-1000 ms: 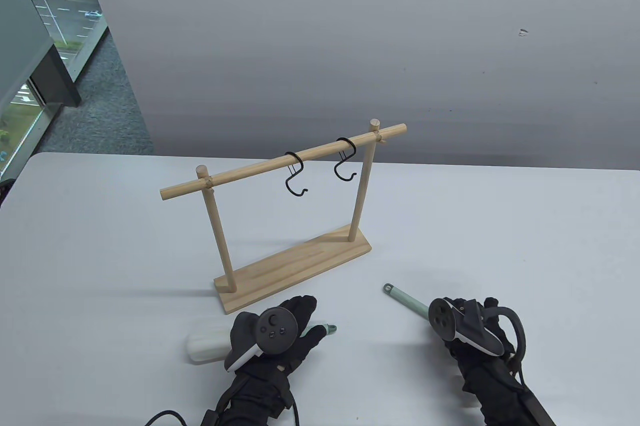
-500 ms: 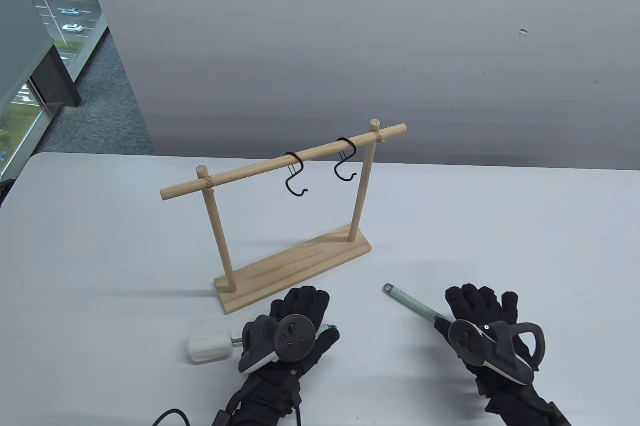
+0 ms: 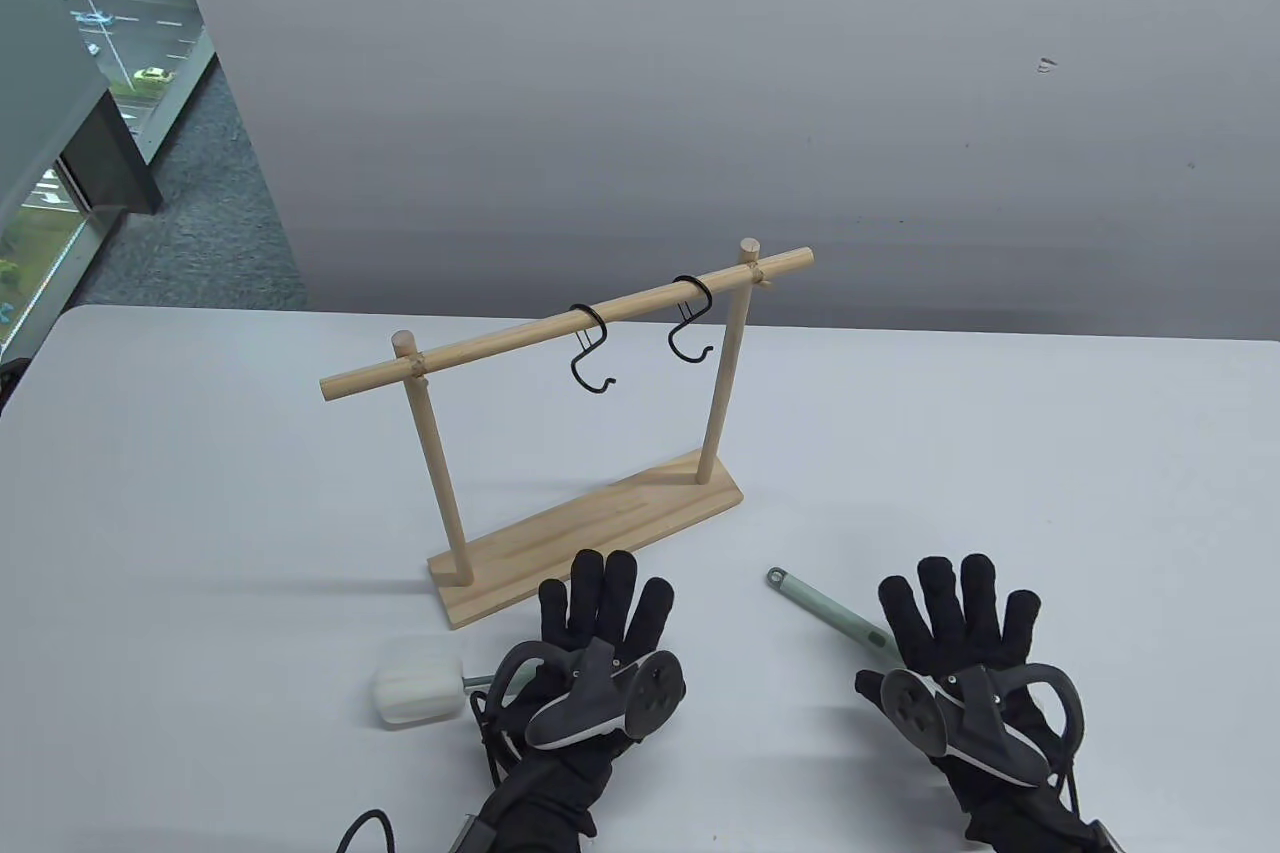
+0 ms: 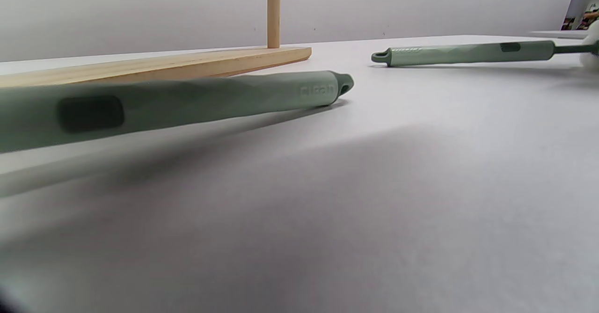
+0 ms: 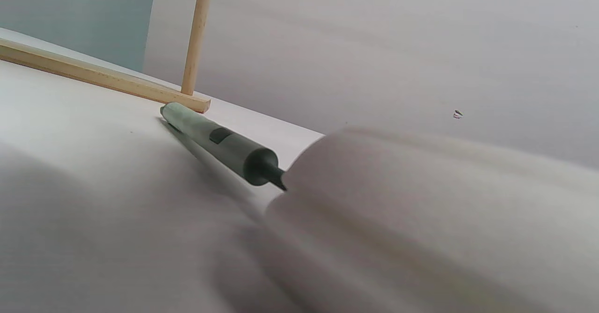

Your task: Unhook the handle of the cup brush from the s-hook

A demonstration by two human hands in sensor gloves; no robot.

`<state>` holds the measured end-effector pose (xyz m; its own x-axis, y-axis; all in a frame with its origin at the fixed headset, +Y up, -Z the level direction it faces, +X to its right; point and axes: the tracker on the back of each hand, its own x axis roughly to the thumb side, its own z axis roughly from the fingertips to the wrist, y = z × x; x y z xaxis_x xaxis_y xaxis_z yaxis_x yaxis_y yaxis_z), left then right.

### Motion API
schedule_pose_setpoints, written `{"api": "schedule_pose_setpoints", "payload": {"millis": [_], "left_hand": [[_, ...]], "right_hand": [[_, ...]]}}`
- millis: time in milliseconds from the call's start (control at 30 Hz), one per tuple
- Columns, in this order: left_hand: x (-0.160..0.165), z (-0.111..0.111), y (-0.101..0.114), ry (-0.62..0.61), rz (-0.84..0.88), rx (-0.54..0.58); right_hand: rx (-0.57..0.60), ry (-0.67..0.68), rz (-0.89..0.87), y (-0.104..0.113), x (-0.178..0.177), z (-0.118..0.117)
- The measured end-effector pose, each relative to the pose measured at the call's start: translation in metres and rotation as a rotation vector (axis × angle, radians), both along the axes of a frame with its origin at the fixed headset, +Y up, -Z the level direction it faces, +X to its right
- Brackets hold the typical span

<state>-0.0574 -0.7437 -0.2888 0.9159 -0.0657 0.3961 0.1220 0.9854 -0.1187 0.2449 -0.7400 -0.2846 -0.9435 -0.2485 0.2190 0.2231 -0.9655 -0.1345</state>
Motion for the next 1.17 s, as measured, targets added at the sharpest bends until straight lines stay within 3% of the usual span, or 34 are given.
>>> {"api": "schedule_pose_setpoints", "payload": {"millis": [1167], "left_hand": [[-0.0058,0.0029,-0.003,0.041,-0.049,-0.056]], "right_hand": [[-0.072,0.002,-0.025,-0.0052,-0.0019,-0.006]]}}
